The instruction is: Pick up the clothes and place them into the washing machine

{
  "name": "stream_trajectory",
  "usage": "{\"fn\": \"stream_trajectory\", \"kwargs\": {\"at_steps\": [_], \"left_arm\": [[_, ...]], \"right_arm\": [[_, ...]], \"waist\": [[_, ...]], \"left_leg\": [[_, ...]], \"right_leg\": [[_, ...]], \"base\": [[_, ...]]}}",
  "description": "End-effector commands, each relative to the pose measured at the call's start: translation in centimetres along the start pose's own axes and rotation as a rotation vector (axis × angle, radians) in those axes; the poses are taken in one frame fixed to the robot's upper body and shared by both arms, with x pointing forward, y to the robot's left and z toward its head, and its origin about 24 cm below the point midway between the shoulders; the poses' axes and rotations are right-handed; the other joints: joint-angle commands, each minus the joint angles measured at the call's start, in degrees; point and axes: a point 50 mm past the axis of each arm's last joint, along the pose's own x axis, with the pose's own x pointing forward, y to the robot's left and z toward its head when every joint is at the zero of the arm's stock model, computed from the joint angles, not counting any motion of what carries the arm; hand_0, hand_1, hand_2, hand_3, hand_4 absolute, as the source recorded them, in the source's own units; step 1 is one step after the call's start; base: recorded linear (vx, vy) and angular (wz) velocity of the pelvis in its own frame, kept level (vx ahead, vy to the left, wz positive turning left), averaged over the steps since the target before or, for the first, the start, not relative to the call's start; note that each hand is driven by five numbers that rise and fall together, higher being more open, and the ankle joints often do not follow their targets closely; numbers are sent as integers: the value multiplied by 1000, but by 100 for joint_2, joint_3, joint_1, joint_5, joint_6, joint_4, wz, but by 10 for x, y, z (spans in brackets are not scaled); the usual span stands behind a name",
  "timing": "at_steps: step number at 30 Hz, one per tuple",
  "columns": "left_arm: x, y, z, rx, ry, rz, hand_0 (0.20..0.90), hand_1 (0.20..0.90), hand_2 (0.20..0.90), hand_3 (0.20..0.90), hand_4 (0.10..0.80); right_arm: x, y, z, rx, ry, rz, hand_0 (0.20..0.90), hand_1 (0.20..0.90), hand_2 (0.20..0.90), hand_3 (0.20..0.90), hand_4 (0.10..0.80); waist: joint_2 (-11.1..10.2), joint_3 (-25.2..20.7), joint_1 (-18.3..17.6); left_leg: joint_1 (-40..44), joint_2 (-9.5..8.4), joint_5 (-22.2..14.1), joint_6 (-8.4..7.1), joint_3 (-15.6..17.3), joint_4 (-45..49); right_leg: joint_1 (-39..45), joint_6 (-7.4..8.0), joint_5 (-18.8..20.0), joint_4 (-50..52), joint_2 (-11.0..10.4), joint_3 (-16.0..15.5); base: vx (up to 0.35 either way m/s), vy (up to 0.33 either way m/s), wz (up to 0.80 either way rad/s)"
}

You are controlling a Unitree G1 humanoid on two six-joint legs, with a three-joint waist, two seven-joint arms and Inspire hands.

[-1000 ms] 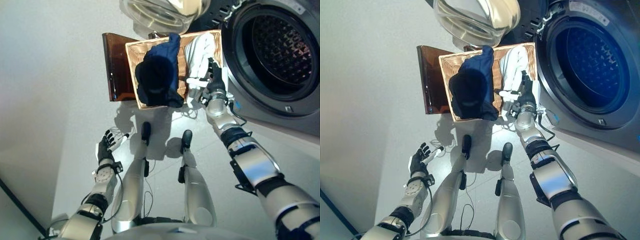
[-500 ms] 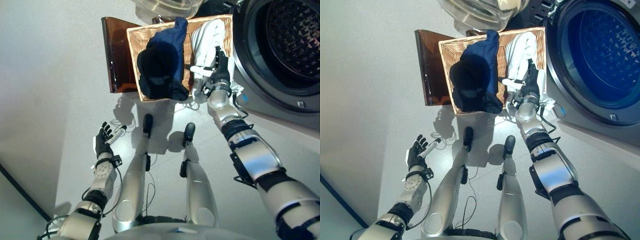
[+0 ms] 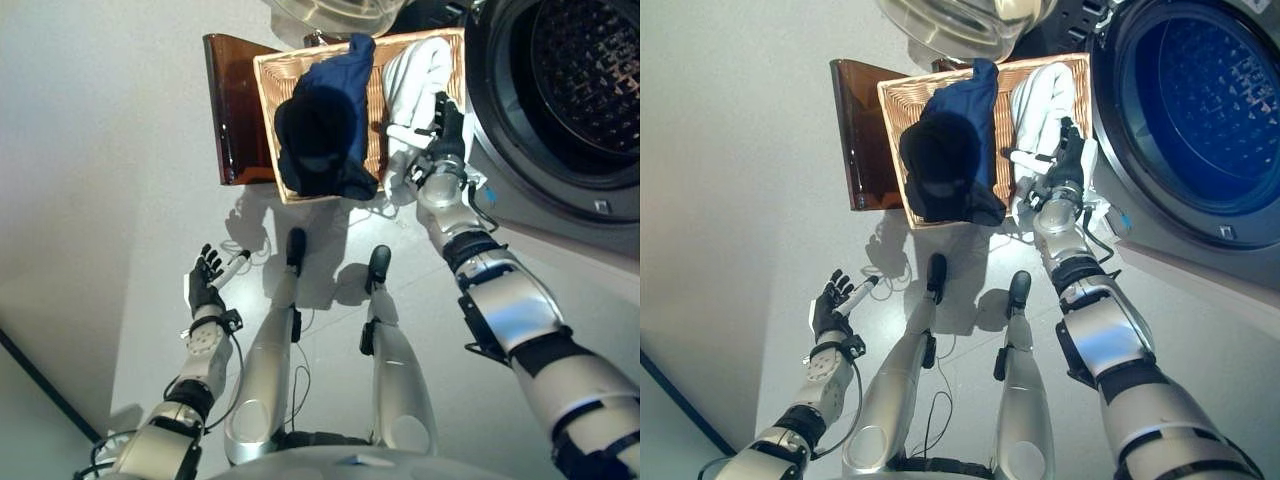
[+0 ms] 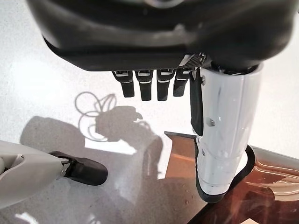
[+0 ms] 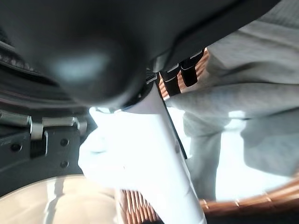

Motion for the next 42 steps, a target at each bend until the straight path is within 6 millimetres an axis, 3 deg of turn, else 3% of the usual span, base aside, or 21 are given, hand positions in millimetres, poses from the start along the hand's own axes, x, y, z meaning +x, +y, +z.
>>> {"fn": "stream_trajectory", "kwargs": {"at_steps": [1, 16, 29, 30, 31, 32, 42], "left_arm": [[-5, 29, 4, -27, -50, 69, 900, 900, 900, 900, 800], [-6, 27, 16, -72, -106, 52, 900, 900, 900, 900, 800], [-4, 20, 19, -86, -111, 37, 900, 900, 900, 900, 800], [-3, 19, 20, -87, -112, 36, 900, 900, 900, 900, 800], [-4, 20, 19, -85, -108, 38, 900, 900, 900, 900, 800], [-4, 20, 18, -90, -109, 39, 900, 900, 900, 900, 800], [-3, 25, 12, -98, -81, 83, 900, 900, 900, 900, 800]], "right_arm": [[16, -17, 48, 74, -116, -75, 900, 900, 900, 900, 800], [33, -55, 82, 24, -154, -174, 900, 900, 900, 900, 800], [37, -66, 100, -40, -187, -200, 900, 900, 900, 900, 800], [37, -66, 101, -39, -191, -201, 403, 403, 403, 403, 445], [37, -66, 102, -55, -197, -201, 274, 274, 274, 274, 353], [37, -65, 103, -77, -205, -201, 200, 200, 200, 200, 300], [34, -54, 103, -114, -222, -198, 200, 200, 200, 200, 300]], "waist": [[255, 21, 120], [463, 21, 323], [518, 21, 390], [522, 21, 394], [527, 21, 402], [528, 21, 405], [515, 21, 362]], "left_leg": [[-196, -24, 228, -509, -67, -273], [-691, -118, 261, -501, -160, -273], [-936, -168, 284, -525, -270, -273], [-943, -173, 283, -525, -274, -273], [-944, -177, 280, -526, -269, -273], [-941, -186, 273, -522, -265, -273], [-814, -175, 258, -517, -234, -273]], "right_leg": [[-315, 37, -507, 927, 54, 440], [-839, 81, -550, 1041, 38, 418], [-1014, 90, -604, 1085, 26, 379], [-1017, 89, -601, 1079, 24, 383], [-1021, 92, -596, 1073, 18, 385], [-1005, 95, -595, 1058, 15, 385], [-924, 94, -573, 1029, 37, 434]], "base": [[0, 0, 0], [0, 2, 0], [7, 0, 4], [0, 0, 0], [0, 0, 0], [8, 24, -4], [1, 3, -1]]}}
